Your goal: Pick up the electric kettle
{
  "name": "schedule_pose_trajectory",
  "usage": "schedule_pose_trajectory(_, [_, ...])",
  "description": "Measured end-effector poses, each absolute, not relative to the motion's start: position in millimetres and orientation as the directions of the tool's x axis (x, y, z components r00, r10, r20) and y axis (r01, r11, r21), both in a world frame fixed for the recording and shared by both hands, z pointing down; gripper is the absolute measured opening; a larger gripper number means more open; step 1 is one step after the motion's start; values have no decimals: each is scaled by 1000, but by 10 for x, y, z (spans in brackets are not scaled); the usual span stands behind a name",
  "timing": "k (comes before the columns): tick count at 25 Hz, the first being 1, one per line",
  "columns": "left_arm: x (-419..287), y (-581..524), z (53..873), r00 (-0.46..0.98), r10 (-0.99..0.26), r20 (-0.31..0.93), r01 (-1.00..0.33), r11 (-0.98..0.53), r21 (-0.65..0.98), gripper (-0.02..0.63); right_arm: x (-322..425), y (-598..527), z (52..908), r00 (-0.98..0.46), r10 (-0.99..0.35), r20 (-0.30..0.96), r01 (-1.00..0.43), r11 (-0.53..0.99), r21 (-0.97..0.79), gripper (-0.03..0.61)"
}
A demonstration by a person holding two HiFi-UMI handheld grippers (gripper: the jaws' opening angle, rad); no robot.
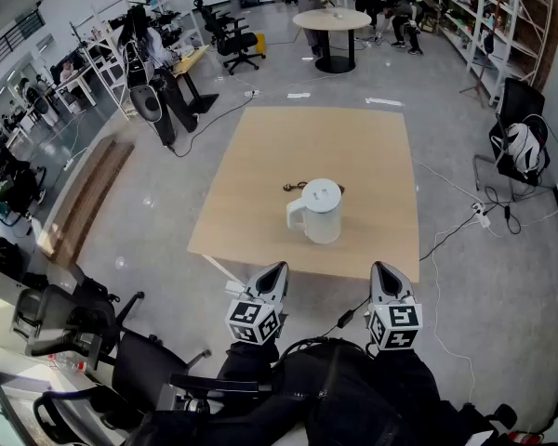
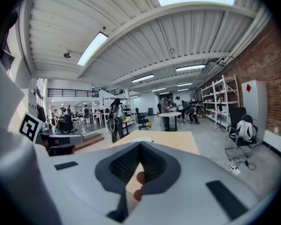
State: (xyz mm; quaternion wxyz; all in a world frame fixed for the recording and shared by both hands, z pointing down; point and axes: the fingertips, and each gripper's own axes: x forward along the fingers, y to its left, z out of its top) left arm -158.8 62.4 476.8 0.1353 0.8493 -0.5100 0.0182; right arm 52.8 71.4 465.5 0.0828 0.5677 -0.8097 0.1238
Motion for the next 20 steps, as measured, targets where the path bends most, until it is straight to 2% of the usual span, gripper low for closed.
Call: schedule_pose_trajectory(20, [-1366,612,4886,461,-866,195,-880,-418,227,2,758,744,4825,-378,-877,296,-925,351,-142,3])
